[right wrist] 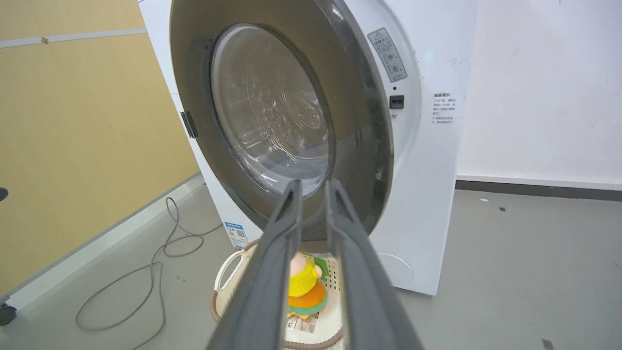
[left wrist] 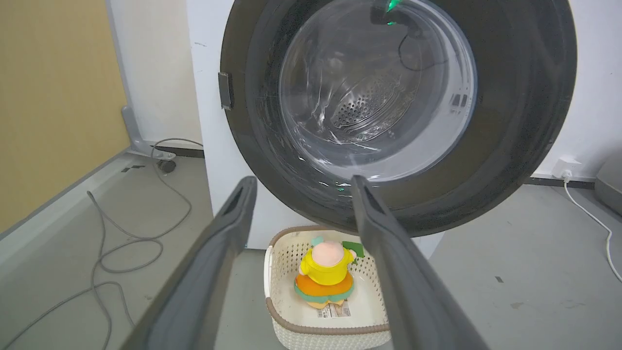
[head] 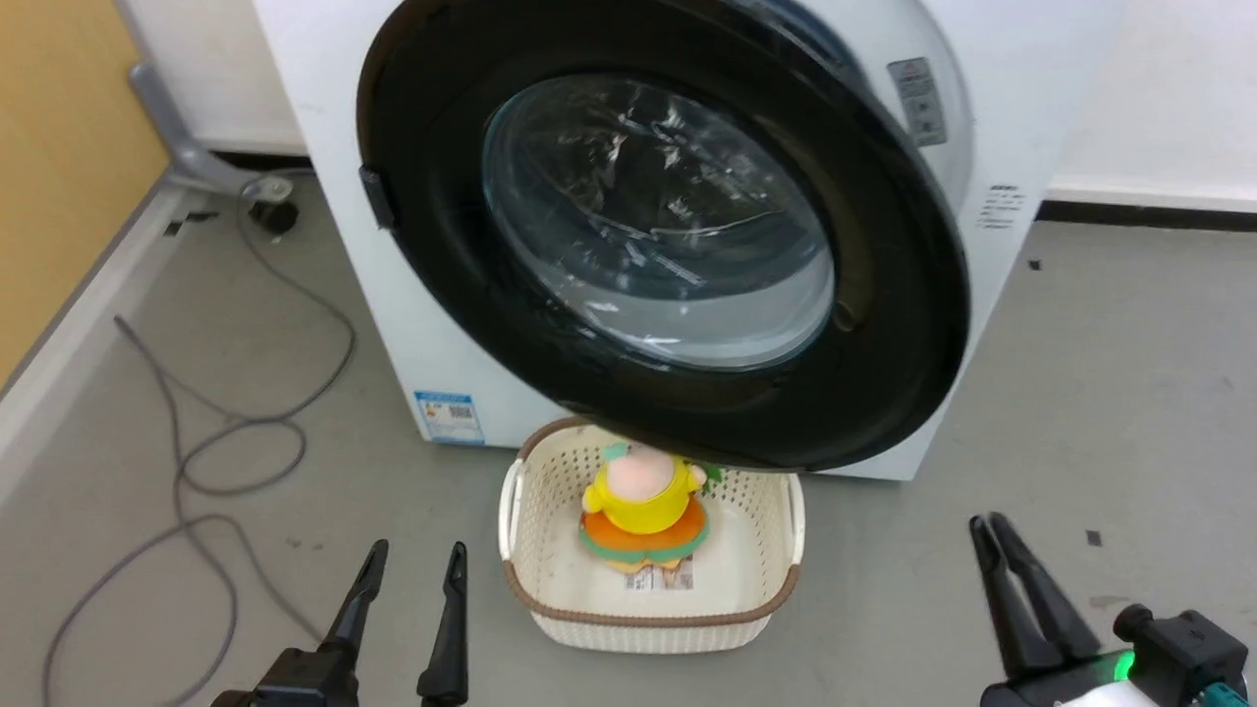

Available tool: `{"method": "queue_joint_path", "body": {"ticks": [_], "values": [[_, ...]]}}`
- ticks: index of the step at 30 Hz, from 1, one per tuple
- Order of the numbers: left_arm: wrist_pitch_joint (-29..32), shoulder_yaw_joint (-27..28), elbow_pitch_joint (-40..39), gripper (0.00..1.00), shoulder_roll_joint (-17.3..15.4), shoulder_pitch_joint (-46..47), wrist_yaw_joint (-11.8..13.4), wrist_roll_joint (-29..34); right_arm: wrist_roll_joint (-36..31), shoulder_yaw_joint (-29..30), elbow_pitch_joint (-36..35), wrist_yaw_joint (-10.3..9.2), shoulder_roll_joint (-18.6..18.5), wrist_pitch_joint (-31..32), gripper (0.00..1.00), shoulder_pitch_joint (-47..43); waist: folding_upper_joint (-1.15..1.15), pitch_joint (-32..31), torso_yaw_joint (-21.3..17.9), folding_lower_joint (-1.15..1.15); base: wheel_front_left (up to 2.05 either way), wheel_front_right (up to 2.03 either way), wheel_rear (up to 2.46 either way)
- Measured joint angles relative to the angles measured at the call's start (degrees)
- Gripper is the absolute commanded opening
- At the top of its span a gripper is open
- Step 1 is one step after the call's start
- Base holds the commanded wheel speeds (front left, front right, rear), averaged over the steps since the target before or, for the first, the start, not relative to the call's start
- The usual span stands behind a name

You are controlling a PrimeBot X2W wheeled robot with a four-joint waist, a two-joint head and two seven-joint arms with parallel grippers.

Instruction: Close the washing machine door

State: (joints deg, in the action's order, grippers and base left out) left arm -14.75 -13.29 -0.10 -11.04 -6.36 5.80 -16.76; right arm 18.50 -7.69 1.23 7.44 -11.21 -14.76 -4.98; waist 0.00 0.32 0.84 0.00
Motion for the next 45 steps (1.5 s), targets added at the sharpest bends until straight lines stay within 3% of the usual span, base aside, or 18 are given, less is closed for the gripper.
{"method": "queue_joint_path", "body": {"ticks": [9, 24, 37, 45], "values": [[0.00, 0.27, -0.13, 1.00, 3.22, 2.50, -1.49, 1.75, 1.32, -6.14, 0.23, 0.00, -5.23, 0.01, 0.00, 8.44, 0.00, 5.10, 3.22, 0.00, 0.00, 0.00, 0.00], [0.00, 1.08, -0.64, 1.00, 6.54, 9.11, -4.04, 3.12, 10.98, -8.64, 14.23, 0.07, -20.46, 1.03, 0.00, 31.44, 0.00, 15.23, 10.20, 0.00, 0.00, 0.00, 0.00], [0.00, 1.53, -1.35, 1.00, 7.58, 12.52, -4.48, 4.68, 16.34, -6.93, 25.68, 0.14, -25.03, 6.11, 0.00, 47.29, 0.00, 21.93, 12.71, 0.01, 0.00, 0.00, 0.00], [0.00, 1.26, -1.52, 1.00, 7.97, 13.39, -4.54, 5.08, 17.97, -6.25, 32.09, 0.33, -25.44, 7.78, 0.00, 53.39, 0.00, 23.33, 12.89, 0.01, 0.00, 0.00, 0.00]]}}
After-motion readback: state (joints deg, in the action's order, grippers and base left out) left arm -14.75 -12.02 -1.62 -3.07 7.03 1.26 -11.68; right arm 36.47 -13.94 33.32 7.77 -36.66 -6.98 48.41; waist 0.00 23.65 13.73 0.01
